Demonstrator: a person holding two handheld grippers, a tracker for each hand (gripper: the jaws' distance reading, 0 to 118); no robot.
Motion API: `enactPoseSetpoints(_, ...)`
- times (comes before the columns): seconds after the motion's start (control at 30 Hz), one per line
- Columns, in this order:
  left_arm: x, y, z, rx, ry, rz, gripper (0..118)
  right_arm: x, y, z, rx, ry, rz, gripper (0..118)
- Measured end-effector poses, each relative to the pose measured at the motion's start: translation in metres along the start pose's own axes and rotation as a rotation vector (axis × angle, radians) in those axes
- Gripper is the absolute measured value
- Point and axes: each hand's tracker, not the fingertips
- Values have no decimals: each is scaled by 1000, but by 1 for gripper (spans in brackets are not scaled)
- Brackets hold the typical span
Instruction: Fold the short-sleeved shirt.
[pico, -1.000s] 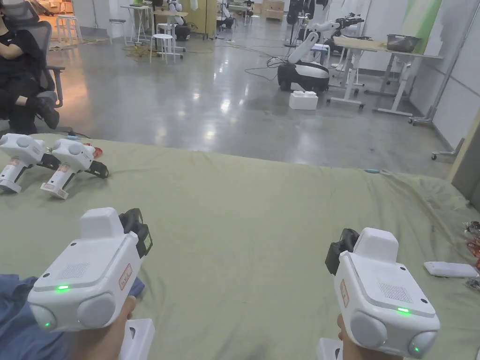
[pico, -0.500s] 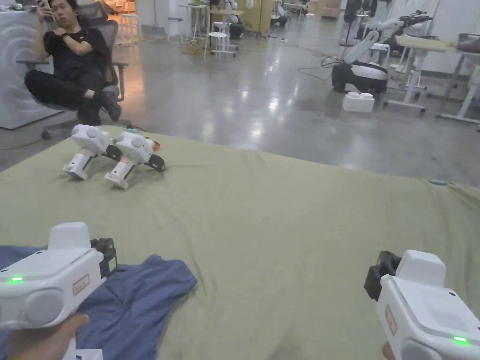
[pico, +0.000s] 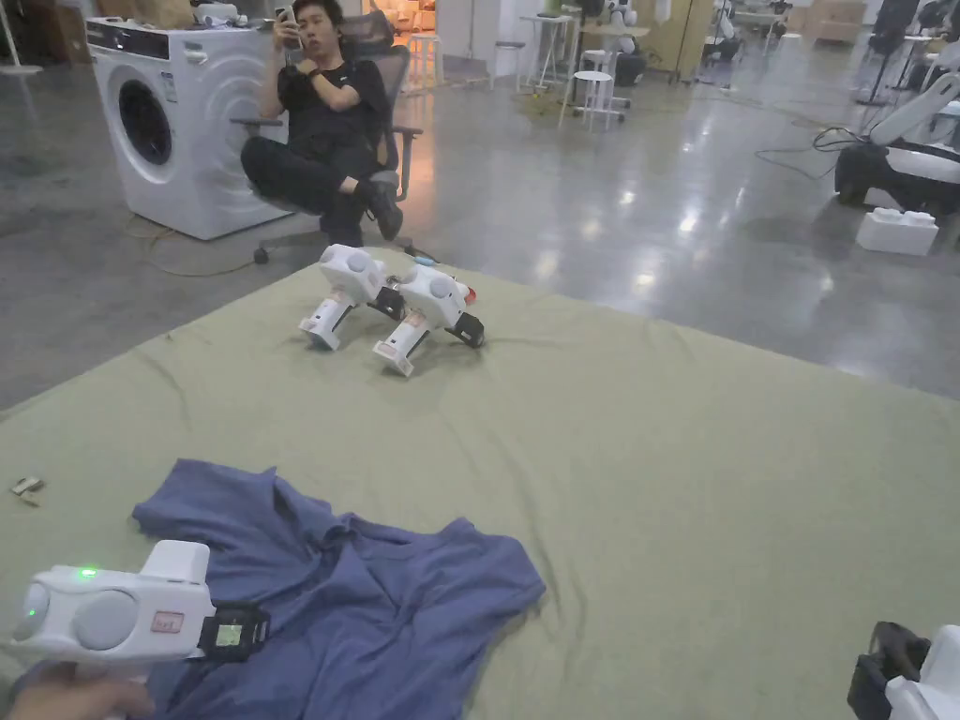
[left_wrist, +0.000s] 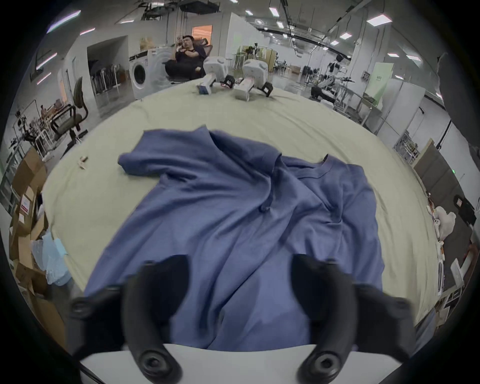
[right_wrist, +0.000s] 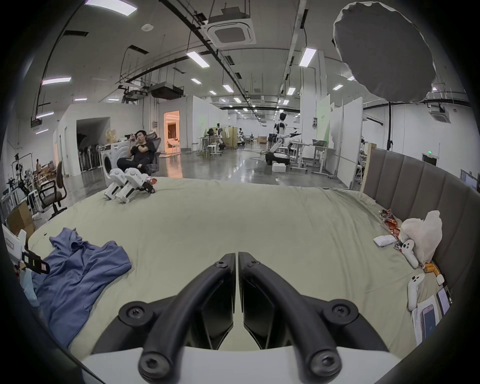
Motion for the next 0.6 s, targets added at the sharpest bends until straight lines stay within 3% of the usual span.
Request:
enactPoseSetpoints(0.07,2,0,-21,-6,-10,-2,97,-2,-3,-1,-11,1,12,2)
enactPoseSetpoints(0.17,13,4,-51,-93,-20,-13,98,-3,-8,0,-7,5,25,2)
enactPoseSetpoints(0.3,31,1,-70,-116,123,-115,93,1,-8,7,10,-15,40,2)
enactPoseSetpoints(0.37,49,-3,-45,-113,119,-112,77,2,-8,8,5,-18,43,2)
enactPoseSetpoints(0.47,59,-7,-37,-73,125,-187,33,2,-9,6,-6,-25,41,2)
enactPoseSetpoints(0.5,60,-11,-36,-56,126,-203,10,2,-10,5,-10,-25,38,2)
enactPoseSetpoints(0.53,60,-13,-35,-45,132,-204,3,1,-11,5,-13,-23,34,2)
enactPoseSetpoints(0.6,49,-20,-32,-22,124,-175,2,0,-14,5,-18,-19,32,2)
